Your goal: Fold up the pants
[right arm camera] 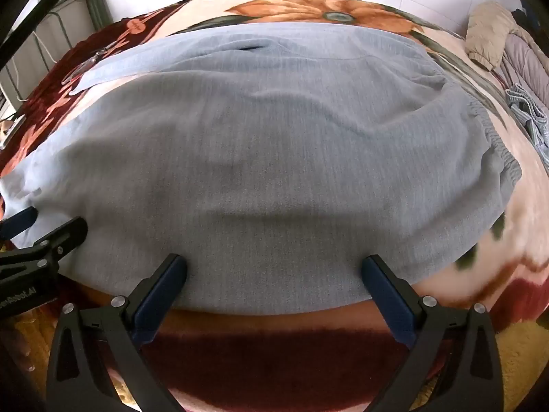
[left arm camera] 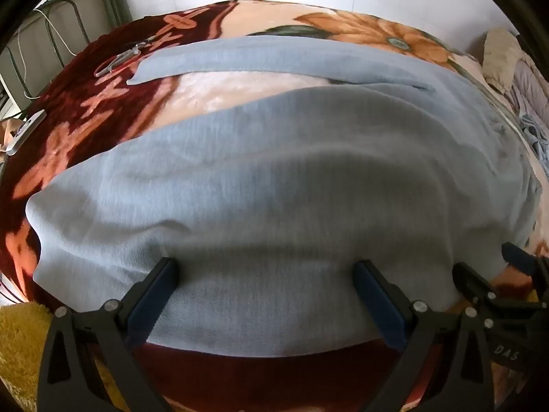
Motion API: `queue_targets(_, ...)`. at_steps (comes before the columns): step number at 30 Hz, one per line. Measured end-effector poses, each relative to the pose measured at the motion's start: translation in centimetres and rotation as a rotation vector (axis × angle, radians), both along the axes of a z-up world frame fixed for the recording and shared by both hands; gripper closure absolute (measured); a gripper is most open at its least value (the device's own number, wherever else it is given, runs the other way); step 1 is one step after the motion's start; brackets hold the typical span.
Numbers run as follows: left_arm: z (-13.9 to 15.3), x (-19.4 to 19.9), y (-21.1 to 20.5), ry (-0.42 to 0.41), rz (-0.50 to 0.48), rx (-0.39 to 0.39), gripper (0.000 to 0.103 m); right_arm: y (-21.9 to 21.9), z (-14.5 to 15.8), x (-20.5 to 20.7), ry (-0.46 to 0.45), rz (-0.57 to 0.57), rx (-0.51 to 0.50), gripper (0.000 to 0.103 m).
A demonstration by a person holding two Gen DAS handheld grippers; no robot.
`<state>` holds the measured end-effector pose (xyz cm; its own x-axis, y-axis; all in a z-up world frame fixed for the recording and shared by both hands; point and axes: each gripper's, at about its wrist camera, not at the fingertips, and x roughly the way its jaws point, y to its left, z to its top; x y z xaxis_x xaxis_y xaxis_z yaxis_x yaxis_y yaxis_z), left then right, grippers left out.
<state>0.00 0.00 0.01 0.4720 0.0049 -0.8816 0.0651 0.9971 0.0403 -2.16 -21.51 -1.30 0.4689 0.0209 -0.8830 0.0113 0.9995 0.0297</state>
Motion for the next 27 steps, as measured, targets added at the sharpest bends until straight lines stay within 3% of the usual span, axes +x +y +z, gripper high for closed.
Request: queue_targets(27,0.21,-0.4,-0.25,-0.035,-0.009,0.011,0.0,-0.04,-0.01,0.19,0.001,0.0,-0.002,0.0)
